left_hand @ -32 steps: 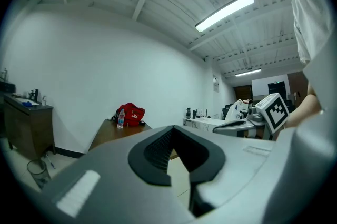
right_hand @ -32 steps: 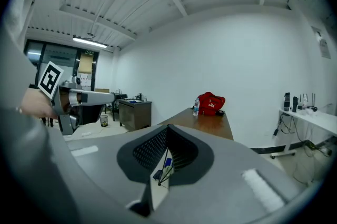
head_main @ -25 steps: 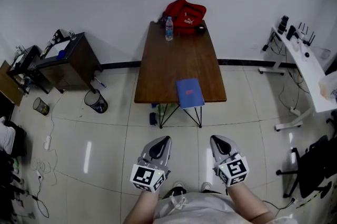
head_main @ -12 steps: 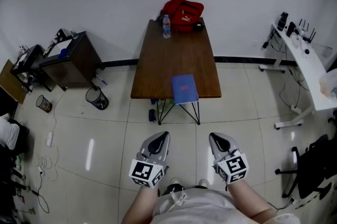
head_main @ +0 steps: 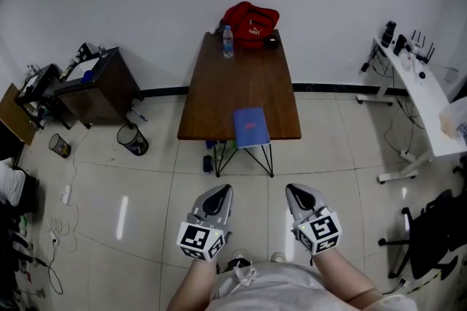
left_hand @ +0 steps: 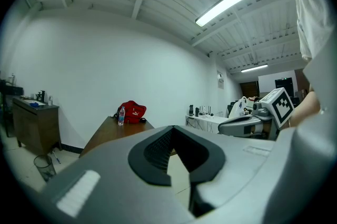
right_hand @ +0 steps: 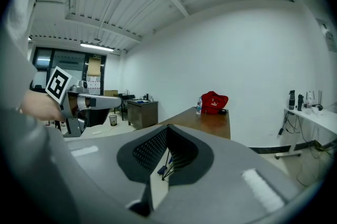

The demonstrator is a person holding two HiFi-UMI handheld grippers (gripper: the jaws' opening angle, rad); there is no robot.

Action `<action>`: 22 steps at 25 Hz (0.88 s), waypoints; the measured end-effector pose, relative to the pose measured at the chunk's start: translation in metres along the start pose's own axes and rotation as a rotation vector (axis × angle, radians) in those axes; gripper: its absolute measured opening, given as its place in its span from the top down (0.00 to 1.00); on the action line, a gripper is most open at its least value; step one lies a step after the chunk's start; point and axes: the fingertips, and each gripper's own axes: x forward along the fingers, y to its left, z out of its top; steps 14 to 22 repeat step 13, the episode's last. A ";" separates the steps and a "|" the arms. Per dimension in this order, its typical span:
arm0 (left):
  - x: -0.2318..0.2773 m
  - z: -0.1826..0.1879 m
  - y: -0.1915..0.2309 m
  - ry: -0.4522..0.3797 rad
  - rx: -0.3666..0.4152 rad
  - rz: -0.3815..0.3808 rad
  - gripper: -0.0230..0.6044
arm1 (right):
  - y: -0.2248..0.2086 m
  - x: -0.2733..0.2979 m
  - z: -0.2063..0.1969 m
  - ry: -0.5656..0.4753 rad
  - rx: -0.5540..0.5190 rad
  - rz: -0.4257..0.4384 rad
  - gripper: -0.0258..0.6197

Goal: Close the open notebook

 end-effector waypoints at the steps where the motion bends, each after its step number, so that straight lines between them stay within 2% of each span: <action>1: 0.000 0.000 0.000 -0.003 0.000 0.001 0.95 | -0.001 0.000 0.001 -0.002 -0.005 0.000 0.96; 22: 0.007 0.001 0.001 0.002 -0.011 0.004 0.95 | -0.010 0.003 0.007 0.000 -0.023 -0.001 0.96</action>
